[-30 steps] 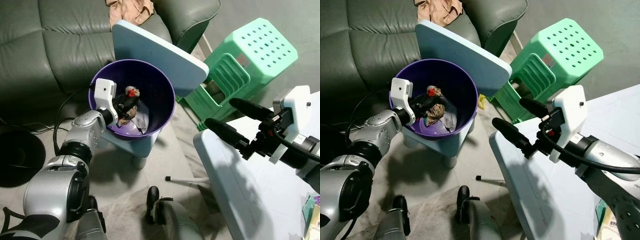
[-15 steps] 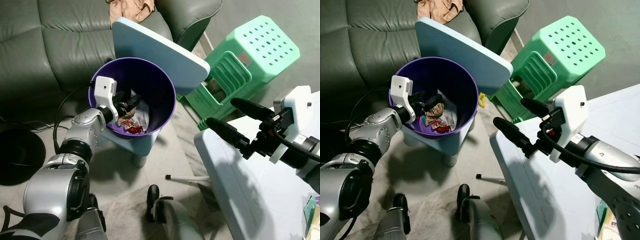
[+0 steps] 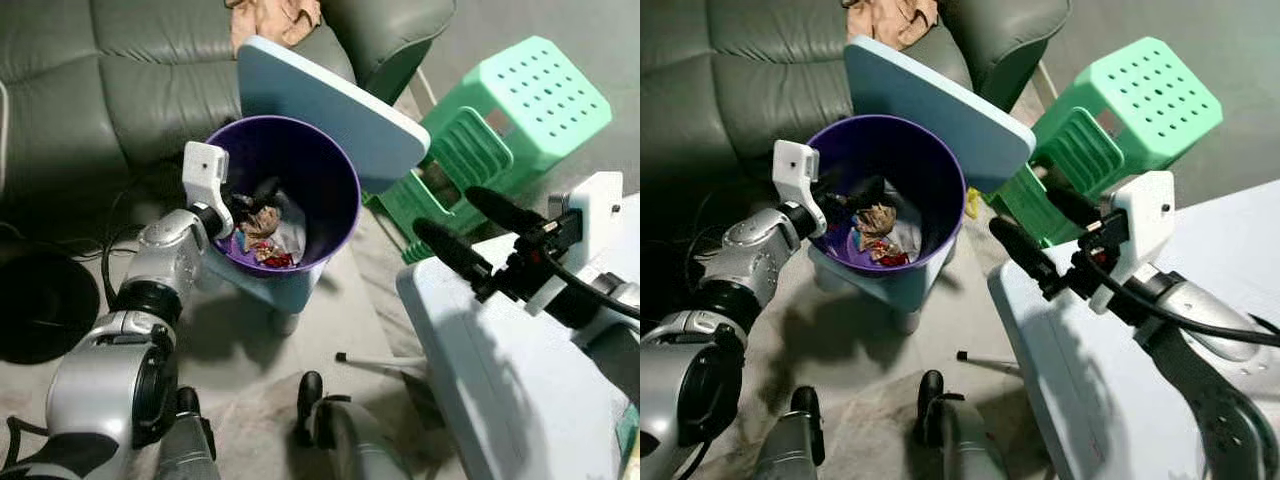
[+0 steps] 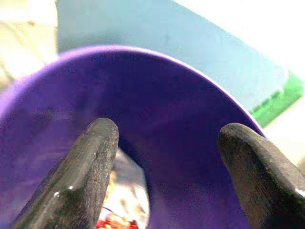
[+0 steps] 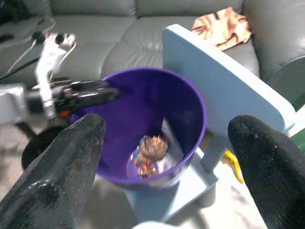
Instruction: Picking trash to rubbish bin
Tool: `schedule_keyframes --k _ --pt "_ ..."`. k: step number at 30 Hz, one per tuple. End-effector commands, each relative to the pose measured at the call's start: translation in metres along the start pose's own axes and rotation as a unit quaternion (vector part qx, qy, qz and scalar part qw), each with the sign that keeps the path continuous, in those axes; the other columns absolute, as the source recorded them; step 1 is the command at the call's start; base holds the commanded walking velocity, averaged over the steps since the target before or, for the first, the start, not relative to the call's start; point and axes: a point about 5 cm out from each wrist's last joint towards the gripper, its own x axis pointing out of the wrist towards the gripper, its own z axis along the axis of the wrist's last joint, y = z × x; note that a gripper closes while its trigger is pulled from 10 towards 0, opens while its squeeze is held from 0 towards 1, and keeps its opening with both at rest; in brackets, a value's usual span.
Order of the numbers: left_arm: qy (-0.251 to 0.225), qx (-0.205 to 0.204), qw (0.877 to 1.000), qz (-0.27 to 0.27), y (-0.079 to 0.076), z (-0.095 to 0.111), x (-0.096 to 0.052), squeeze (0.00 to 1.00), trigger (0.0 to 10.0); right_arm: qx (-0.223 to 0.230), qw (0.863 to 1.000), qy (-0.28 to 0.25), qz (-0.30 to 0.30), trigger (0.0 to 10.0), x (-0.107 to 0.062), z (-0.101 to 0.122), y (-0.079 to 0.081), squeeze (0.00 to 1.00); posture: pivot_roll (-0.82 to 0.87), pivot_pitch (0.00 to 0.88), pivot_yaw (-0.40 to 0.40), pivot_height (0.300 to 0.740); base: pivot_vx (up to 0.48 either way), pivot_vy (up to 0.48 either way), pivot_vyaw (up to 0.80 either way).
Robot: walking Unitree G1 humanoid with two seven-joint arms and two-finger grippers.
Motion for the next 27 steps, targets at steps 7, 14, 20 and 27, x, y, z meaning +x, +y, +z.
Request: schedule_keyframes --k 7,14,20,27 --pt "-0.031 -0.005 0.999 0.031 -0.007 -0.001 -0.008 0.0 10.0 0.012 0.997 -0.032 -0.076 10.0 0.007 -0.015 -0.02 0.0 -0.08 0.307 -0.128 0.74 0.0 0.0 0.0" --pt "-0.059 -0.01 0.996 0.07 -0.017 -0.002 -0.022 0.0 10.0 0.018 0.989 -0.064 -0.13 10.0 0.015 -0.029 -0.035 0.0 -0.02 0.22 -0.114 0.74 0.0 0.0 0.0" --pt "-0.066 -0.03 0.992 0.102 -0.025 -0.008 -0.026 0.0 10.0 0.022 0.987 -0.065 -0.148 10.0 0.022 -0.04 -0.04 0.0 0.01 0.16 -0.119 0.74 0.0 0.0 0.0" --pt "-0.063 -0.034 0.989 0.13 -0.029 -0.013 -0.032 0.0 10.0 0.014 0.983 -0.074 -0.168 10.0 0.03 -0.048 -0.049 0.0 0.03 0.104 -0.119 0.74 0.0 0.0 0.0"
